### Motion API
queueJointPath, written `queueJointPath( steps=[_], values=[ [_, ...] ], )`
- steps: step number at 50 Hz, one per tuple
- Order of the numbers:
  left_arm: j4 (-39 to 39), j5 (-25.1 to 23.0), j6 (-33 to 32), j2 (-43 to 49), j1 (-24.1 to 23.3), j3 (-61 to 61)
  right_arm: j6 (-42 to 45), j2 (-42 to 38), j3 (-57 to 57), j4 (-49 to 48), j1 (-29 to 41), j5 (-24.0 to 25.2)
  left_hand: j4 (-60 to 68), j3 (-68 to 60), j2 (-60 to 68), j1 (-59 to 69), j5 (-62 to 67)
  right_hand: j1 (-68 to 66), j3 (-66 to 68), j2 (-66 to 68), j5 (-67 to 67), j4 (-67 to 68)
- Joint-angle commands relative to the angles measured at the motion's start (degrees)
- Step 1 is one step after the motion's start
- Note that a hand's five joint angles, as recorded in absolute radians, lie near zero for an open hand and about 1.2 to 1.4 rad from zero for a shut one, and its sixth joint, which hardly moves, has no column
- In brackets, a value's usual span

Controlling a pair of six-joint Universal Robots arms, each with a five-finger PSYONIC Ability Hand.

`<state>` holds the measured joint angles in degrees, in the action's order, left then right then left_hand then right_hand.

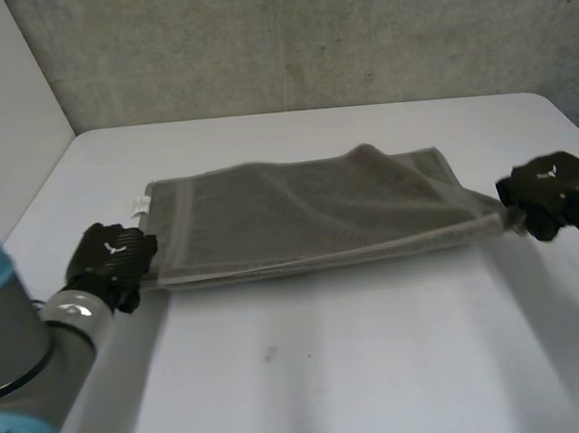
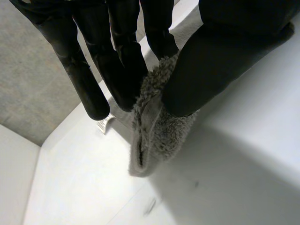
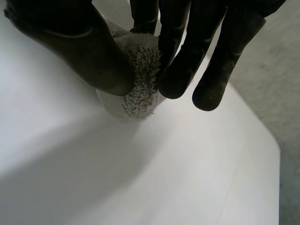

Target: Fold the towel.

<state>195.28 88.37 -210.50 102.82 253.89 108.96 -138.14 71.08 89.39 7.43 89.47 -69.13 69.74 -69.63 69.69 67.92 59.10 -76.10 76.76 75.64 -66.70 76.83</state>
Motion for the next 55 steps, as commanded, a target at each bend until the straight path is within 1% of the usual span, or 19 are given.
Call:
queueJointPath(
  steps=[1, 5, 7, 11, 13, 16, 18, 19, 21, 22, 24, 27, 29, 30, 32, 35, 40, 48, 55],
  values=[
    [-11.99, -0.12, -6.31, -14.2, 1.87, 6.08, 17.34, 8.18, 6.66, 15.91, -5.08, -0.12, 10.26, -10.37, 10.31, 12.08, 10.9, -3.9, 3.24, 4.36, -3.3, 3.17],
    [-19.83, -0.39, -10.71, -21.59, 2.14, 8.72, 24.56, 13.72, 9.74, 25.15, -8.85, 0.66, 10.26, -10.37, 10.31, 12.08, 10.9, -3.9, 3.24, 4.36, -3.3, 3.17],
    [-21.33, -0.39, -11.42, -23.18, 2.22, 9.34, 26.15, 15.39, 10.36, 27.01, -10.17, 1.19, 10.26, -10.37, 10.31, 12.08, 10.9, -3.9, 3.24, 4.36, -3.3, 3.17],
    [-21.96, -0.65, -11.78, -24.42, 2.31, 9.79, 28.36, 17.78, 10.46, 28.26, -11.51, 4.01, 10.26, -10.37, 10.31, 12.08, 10.9, -3.9, 3.24, 4.36, -3.3, 3.17],
    [-20.91, -0.83, -11.6, -24.07, 2.49, 9.44, 28.28, 17.96, 9.67, 27.91, -11.59, 7.16, 10.26, -10.37, 10.31, 12.08, 10.9, -3.9, 3.24, 4.36, -3.3, 3.17],
    [-19.58, -0.83, -11.51, -23.02, 2.49, 9.08, 27.83, 17.87, 8.87, 27.82, -11.51, 8.23, 10.26, -10.37, 10.31, 12.08, 10.9, -3.9, 3.24, 4.36, -3.3, 3.17],
    [-14.95, -0.65, -11.43, -16.64, 1.62, 7.16, 25.91, 14.72, 7.82, 26.07, -11.33, 9.37, 10.26, -10.37, 10.31, 12.08, 10.9, -3.9, 3.24, 4.36, -3.3, 3.17],
    [-14.93, -0.65, -11.43, -16.6, 1.61, 7.15, 25.9, 14.7, 7.82, 26.06, -11.33, 9.37, 10.26, -10.37, 10.31, 12.08, 10.9, -3.9, 3.24, 4.36, -3.3, 3.17],
    [-10.99, -0.21, -11.17, -9.6, 0.91, 3.3, 22.05, 8.06, 4.5, 22.3, -10.11, 8.5, 10.26, -10.37, 10.31, 12.08, 10.9, -3.9, 3.24, 4.36, -3.3, 3.17],
    [-10.97, -0.21, -11.16, -9.57, 0.91, 3.28, 22.03, 8.02, 4.48, 22.28, -10.1, 8.49, 10.26, -10.37, 10.31, 12.08, 10.9, -3.9, 3.24, 4.36, -3.3, 3.17],
    [-9.31, -0.12, -10.73, -2.4, 0.12, -1.53, 17.75, 2.95, 0.11, 19.39, -6.26, 5.78, 10.26, -10.37, 10.31, 12.08, 10.9, -3.9, 3.24, 4.36, -3.3, 3.17],
    [-9.3, -0.04, -10.55, 1.33, -0.41, -4.63, 16.23, 0.47, -2.46, 17.97, -3.68, 4.09, 10.26, -10.37, 10.31, 12.08, 10.9, -3.9, 3.24, 4.36, -3.3, 3.17],
    [-9.3, 0.23, -10.02, 8.24, -1.03, -10.49, 13.43, -5.13, -8.15, 15.0, 0.08, 0.68, 10.26, -10.37, 10.31, 12.08, 10.9, -3.9, 3.24, 4.36, -3.3, 3.17],
    [-9.3, 0.23, -10.02, 8.27, -1.03, -10.52, 13.42, -5.16, -8.18, 14.98, 0.1, 0.67, 10.26, -10.37, 10.31, 12.08, 10.9, -3.9, 3.24, 4.36, -3.3, 3.17],
    [-9.04, 0.23, -9.06, 14.05, -1.2, -16.38, 10.8, -9.88, -13.16, 11.92, 2.2, -1.35, 10.26, -10.37, 10.31, 12.08, 10.9, -3.9, 3.24, 4.36, -3.3, 3.17],
    [-8.95, 0.23, -8.61, 16.71, -1.2, -19.22, 9.29, -12.19, -15.56, 10.5, 2.73, -2.06, 10.26, -10.37, 10.31, 12.08, 10.9, -3.9, 3.24, 4.36, -3.3, 3.17],
    [-8.95, 1.19, -7.47, 25.04, -1.38, -30.0, 6.04, -20.26, -24.85, 6.46, 5.8, -5.04, 10.26, -10.37, 10.31, 12.08, 10.9, -3.9, 3.24, 4.36, -3.3, 3.17],
    [-9.21, 4.18, -7.38, 32.43, -1.91, -42.66, 5.86, -28.26, -34.88, 4.61, 7.47, -8.82, 10.26, -10.37, 10.31, 12.08, 10.9, -3.9, 3.24, 4.36, -3.3, 3.17],
    [-10.53, 4.71, -7.38, 36.04, -1.99, -48.48, 5.95, -32.92, -41.3, 4.52, 9.06, -9.79, 10.26, -10.37, 10.31, 12.08, 10.9, -3.9, 3.24, 4.36, -3.3, 3.17]
  ],
)
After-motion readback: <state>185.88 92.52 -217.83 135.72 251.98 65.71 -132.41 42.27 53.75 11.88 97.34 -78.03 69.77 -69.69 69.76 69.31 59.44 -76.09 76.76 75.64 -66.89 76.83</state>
